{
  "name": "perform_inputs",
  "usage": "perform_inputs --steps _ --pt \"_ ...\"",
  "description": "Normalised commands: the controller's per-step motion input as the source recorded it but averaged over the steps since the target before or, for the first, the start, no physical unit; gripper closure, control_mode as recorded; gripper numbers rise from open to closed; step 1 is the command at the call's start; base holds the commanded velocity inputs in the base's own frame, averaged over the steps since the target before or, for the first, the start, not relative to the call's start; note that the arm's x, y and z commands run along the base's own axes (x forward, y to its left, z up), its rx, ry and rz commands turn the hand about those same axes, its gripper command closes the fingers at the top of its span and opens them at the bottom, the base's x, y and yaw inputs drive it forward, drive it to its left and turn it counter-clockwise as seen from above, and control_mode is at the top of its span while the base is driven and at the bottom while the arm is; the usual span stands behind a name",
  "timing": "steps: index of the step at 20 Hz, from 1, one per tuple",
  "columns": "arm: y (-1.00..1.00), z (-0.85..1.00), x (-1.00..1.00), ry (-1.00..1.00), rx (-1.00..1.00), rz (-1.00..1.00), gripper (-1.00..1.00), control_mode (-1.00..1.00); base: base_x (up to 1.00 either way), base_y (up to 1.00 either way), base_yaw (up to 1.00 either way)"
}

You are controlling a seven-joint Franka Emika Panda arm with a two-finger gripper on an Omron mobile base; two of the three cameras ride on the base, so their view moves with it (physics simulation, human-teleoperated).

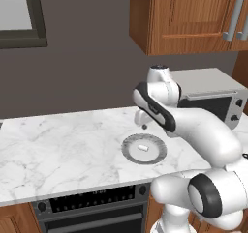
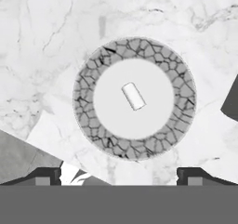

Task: Pick up the marshmallow and place it in the cup of hot chocolate on the dining counter.

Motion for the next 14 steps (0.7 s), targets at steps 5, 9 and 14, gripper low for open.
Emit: perform_inputs --steps 5,9,14 --pt "0.09 -0.51 0.08 0.0 0.0 0.15 -1.0 -1.0 0.0 0.0 0.0" --pt "0.01 -0.47 0.12 0.0 0.0 0.1 -1.0 -1.0 0.0 0.0 0.0" --pt "0.01 -0.48 0.26 0.0 0.0 0.01 -1.0 -1.0 0.0 0.0 0.0"
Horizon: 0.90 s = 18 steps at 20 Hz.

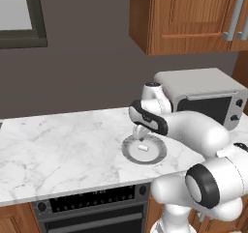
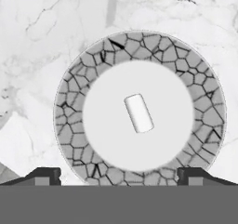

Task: Pick up the marshmallow and place it in the cup of hot chocolate on the dining counter.

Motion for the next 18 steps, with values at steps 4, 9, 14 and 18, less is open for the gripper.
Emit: perform_inputs --steps 4,9,14,18 --pt "0.0 -0.38 0.21 0.0 0.0 0.0 -1.0 -1.0 0.0 0.0 0.0" --pt "0.0 -0.34 0.06 0.0 0.0 0.02 -1.0 -1.0 0.0 0.0 0.0" --pt "0.0 -0.35 0.04 0.0 0.0 0.02 -1.0 -1.0 0.0 0.0 0.0" --pt "0.0 -0.34 0.06 0.0 0.0 0.02 -1.0 -1.0 0.0 0.0 0.0"
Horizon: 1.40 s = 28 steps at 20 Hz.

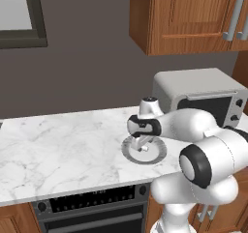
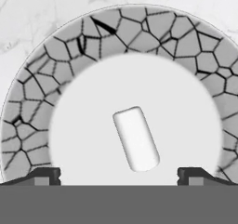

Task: Pick up the marshmallow and place it in the cup of hot chocolate on the dining counter.

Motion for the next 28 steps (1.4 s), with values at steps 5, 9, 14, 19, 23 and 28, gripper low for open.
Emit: perform_inputs --steps 5,9,14,19,23,28 --pt "0.0 -0.32 0.1 0.0 0.0 0.01 -1.0 -1.0 0.0 0.0 0.0" --pt "0.0 -0.32 0.15 0.0 0.0 0.01 -1.0 -1.0 0.0 0.0 0.0" --pt "0.0 -0.29 0.15 0.0 0.0 0.01 -1.0 -1.0 0.0 0.0 0.0" --pt "0.0 -0.29 0.13 0.0 -0.01 0.01 -1.0 -1.0 0.0 0.0 0.0" --pt "0.0 -0.13 0.01 0.01 -0.01 0.0 1.0 -1.0 0.0 0.0 0.0" --pt "0.0 0.0 0.0 0.0 0.0 0.0 1.0 -1.0 0.0 0.0 0.0"
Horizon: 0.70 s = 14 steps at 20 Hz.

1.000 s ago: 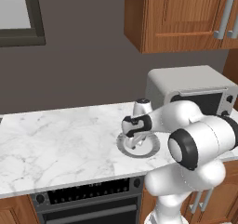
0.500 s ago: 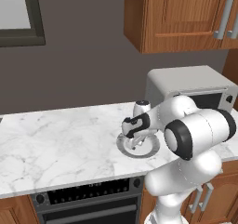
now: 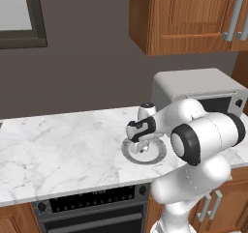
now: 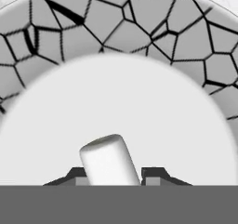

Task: Pick up the marshmallow and place it in the cup of hot chocolate on the dining counter.

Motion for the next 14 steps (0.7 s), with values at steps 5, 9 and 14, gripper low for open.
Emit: perform_inputs --steps 5,9,14 --pt "0.0 0.0 0.0 0.0 0.0 0.0 1.0 -1.0 0.0 0.0 0.0" --pt "0.0 -0.17 0.0 0.0 0.0 0.0 1.0 -1.0 0.0 0.0 0.0" --pt "-0.1 0.26 -0.12 0.0 0.0 0.0 1.0 -1.0 0.0 0.0 0.0"
